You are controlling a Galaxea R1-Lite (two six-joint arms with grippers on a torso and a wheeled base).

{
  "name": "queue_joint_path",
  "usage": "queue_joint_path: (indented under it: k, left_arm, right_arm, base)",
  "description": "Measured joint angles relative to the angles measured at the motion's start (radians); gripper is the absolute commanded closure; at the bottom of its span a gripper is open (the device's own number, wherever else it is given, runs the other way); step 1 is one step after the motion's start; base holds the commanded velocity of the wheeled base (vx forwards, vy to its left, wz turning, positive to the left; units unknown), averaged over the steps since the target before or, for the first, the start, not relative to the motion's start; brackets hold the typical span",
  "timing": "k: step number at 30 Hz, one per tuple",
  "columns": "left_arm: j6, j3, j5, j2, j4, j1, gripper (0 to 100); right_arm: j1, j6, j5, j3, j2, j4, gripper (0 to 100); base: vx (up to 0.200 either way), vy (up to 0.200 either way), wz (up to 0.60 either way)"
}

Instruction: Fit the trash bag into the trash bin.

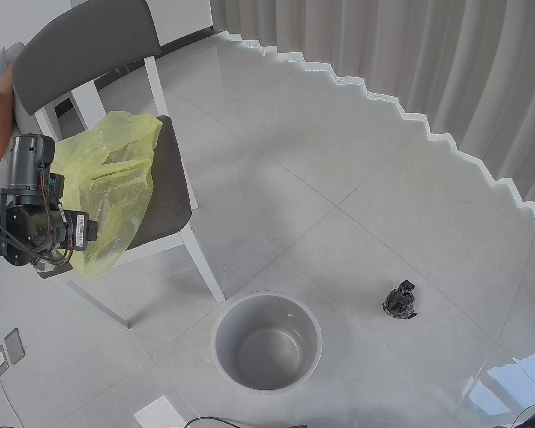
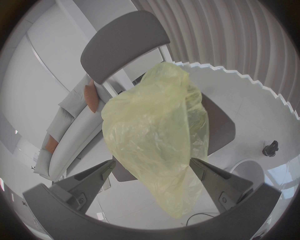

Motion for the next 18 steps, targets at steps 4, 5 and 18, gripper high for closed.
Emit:
queue_joint_path:
  k: [4, 5, 18]
  left_arm:
    - [0.0, 0.001, 0.004, 0.02, -0.001, 0.009, 0]
    - [0.002, 0.002, 0.006, 0.022, 0.0, 0.011, 0]
    - [0.003, 0.024, 0.01, 0.04, -0.004, 0.07, 100]
  right_arm:
    - [0.0, 0.0, 0.0, -0.006, 0.007, 0.0, 0]
    - [0.0, 0.0, 0.0, -0.007, 0.008, 0.001, 0]
    - [0.0, 0.001, -0.012, -0.093, 0.029, 0.005, 0]
  base:
    - [0.0, 0.0, 0.0]
    - [0.0, 0.0, 0.0]
    - [0.0, 0.0, 0.0]
